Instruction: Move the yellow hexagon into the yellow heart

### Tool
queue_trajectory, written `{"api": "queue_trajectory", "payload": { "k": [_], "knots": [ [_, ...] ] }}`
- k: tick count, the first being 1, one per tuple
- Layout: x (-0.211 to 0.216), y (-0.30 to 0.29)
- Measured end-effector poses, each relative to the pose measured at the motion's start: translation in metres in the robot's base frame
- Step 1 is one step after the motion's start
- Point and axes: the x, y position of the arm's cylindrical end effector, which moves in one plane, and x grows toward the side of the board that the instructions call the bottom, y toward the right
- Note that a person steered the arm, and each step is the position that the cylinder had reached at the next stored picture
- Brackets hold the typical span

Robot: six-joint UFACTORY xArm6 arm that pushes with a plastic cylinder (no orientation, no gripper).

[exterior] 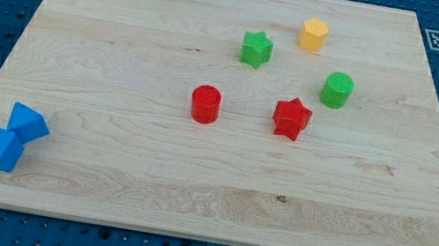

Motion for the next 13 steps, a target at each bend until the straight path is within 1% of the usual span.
{"api": "queue_trajectory", "payload": {
  "k": [1, 3, 6, 9, 10, 11, 12, 13],
  "knots": [
    [0.000, 0.010],
    [0.000, 0.063],
    [-0.003, 0.114],
    [0.000, 0.206],
    [0.033, 0.226],
    [0.051, 0.260],
    [0.053, 0.303],
    [0.084, 0.342]
  ]
}}
